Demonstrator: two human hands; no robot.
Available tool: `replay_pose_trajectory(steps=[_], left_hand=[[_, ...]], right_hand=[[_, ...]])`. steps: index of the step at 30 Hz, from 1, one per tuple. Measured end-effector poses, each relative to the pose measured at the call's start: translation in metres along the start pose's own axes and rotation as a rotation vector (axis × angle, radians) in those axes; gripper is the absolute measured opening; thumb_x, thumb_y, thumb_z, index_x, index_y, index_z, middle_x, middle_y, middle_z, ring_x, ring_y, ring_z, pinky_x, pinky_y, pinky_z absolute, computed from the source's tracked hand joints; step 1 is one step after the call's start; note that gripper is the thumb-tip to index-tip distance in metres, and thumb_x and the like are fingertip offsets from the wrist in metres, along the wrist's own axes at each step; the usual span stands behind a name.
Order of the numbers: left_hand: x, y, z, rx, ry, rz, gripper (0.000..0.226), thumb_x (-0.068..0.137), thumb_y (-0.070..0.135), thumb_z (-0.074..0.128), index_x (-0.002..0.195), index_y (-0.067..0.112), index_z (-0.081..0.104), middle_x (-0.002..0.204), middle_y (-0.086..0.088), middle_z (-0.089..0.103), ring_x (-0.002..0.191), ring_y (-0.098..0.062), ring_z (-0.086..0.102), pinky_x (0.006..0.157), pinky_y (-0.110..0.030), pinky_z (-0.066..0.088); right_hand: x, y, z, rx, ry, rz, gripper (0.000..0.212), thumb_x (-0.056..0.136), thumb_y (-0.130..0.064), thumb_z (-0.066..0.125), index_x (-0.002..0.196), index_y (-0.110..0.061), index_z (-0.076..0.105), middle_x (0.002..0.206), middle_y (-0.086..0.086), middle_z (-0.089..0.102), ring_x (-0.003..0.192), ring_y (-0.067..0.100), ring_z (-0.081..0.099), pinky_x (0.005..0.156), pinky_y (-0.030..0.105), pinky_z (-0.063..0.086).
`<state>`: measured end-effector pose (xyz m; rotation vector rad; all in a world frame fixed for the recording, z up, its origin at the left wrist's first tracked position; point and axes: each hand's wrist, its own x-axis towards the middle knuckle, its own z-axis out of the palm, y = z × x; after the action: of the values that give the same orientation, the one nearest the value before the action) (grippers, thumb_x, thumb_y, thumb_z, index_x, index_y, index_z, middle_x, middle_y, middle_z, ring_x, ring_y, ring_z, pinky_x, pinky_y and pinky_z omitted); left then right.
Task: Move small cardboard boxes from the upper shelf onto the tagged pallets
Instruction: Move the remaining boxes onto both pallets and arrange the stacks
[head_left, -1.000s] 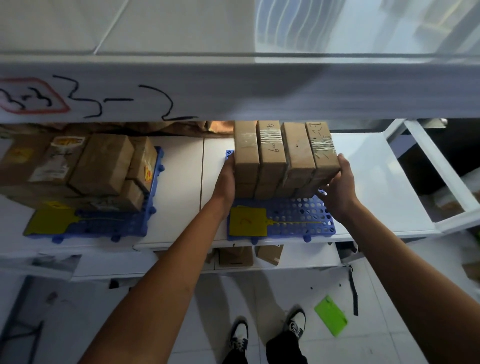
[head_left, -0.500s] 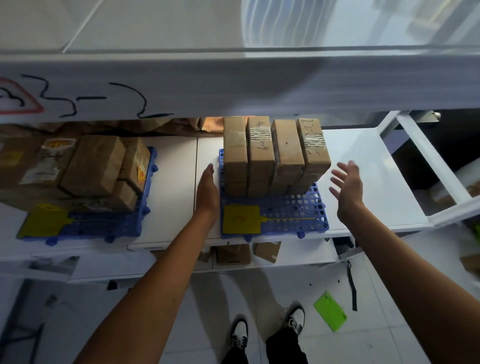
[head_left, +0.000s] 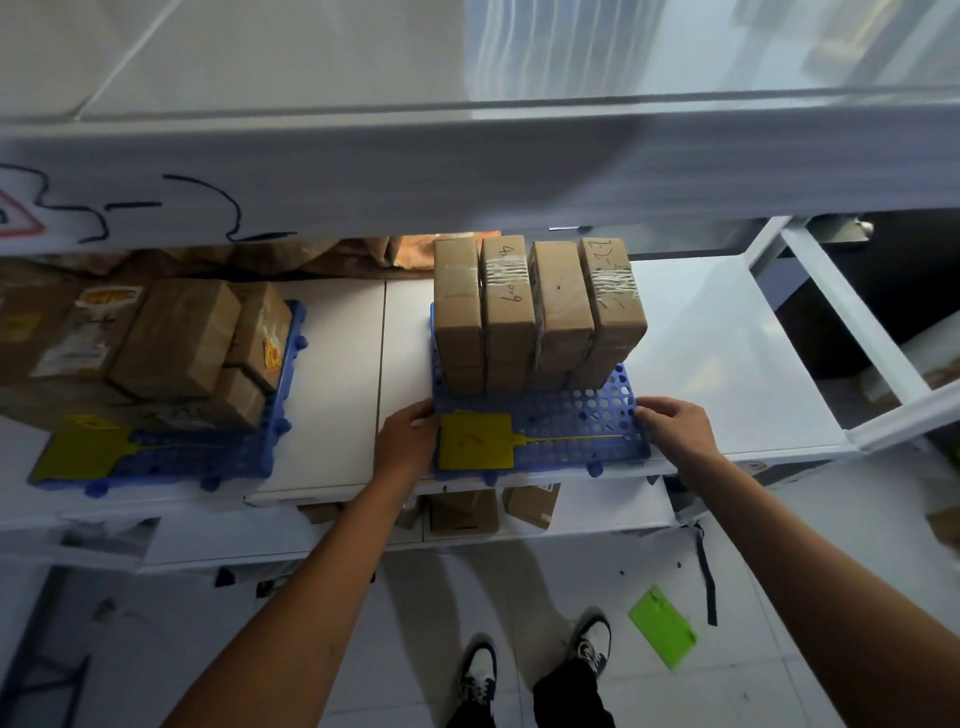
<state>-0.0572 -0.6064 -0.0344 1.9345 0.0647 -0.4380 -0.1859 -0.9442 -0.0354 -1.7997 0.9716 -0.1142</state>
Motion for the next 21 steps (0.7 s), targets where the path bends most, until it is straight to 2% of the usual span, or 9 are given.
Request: replay_pose_trajectory(steps=[2,6,9,12,16,21], left_hand=[[0.001,0.000,0.005,-0.003,-0.011,0.002,0.037,0.096,0.018,0.059,0.081,0.051,0.068,0.090,0.022,0.067,0.087,-0.006,0.063,0.082,-0.028,0.049],[0.003,0.004,0.017,0.013,-0.049,0.024,0.027,0.096,0.020,0.058,0.116,0.031,0.073,0.107,0.011,0.067,0.103,-0.017,0.063,0.091,-0.032,0.050],[0.004,0.007,0.026,0.001,-0.049,0.020,0.025,0.095,0.021,0.061,0.115,0.030,0.073,0.106,0.011,0.067,0.100,-0.015,0.063,0.088,-0.030,0.050],[0.004,0.010,0.034,0.021,-0.067,0.022,0.029,0.096,0.021,0.060,0.121,0.028,0.072,0.112,0.007,0.069,0.100,-0.013,0.061,0.084,-0.025,0.047],[0.002,0.011,0.041,0.054,-0.064,0.014,0.033,0.098,0.023,0.057,0.130,0.022,0.067,0.127,-0.001,0.069,0.110,-0.021,0.063,0.096,-0.037,0.052],[-0.001,0.012,0.041,0.065,-0.057,0.025,0.033,0.100,0.024,0.055,0.131,0.020,0.066,0.130,-0.005,0.068,0.116,-0.026,0.063,0.097,-0.039,0.051]], right_hand=[[0.002,0.002,-0.003,0.004,0.016,0.006,0.024,0.097,-0.018,0.067,0.117,-0.014,0.079,0.109,0.005,0.077,0.094,0.021,0.070,0.077,0.031,0.052],[0.005,0.010,-0.013,-0.001,0.047,0.015,0.024,0.097,-0.020,0.065,0.116,-0.018,0.079,0.105,0.002,0.077,0.092,0.019,0.070,0.069,0.028,0.053],[0.007,0.015,-0.020,-0.010,0.057,0.013,0.025,0.097,-0.018,0.065,0.117,-0.015,0.079,0.100,0.001,0.077,0.083,0.009,0.068,0.062,0.022,0.050],[0.009,0.019,-0.028,-0.009,0.073,0.023,0.024,0.098,-0.017,0.065,0.118,-0.014,0.079,0.099,0.001,0.076,0.082,0.005,0.067,0.061,0.022,0.049],[0.008,0.022,-0.033,-0.008,0.078,0.031,0.025,0.098,-0.016,0.064,0.119,-0.013,0.078,0.100,0.003,0.075,0.083,0.007,0.067,0.062,0.023,0.050],[0.002,0.017,-0.031,-0.091,0.089,0.005,0.027,0.101,-0.021,0.061,0.120,-0.012,0.077,0.110,0.008,0.076,0.086,0.019,0.067,0.064,0.026,0.049]])
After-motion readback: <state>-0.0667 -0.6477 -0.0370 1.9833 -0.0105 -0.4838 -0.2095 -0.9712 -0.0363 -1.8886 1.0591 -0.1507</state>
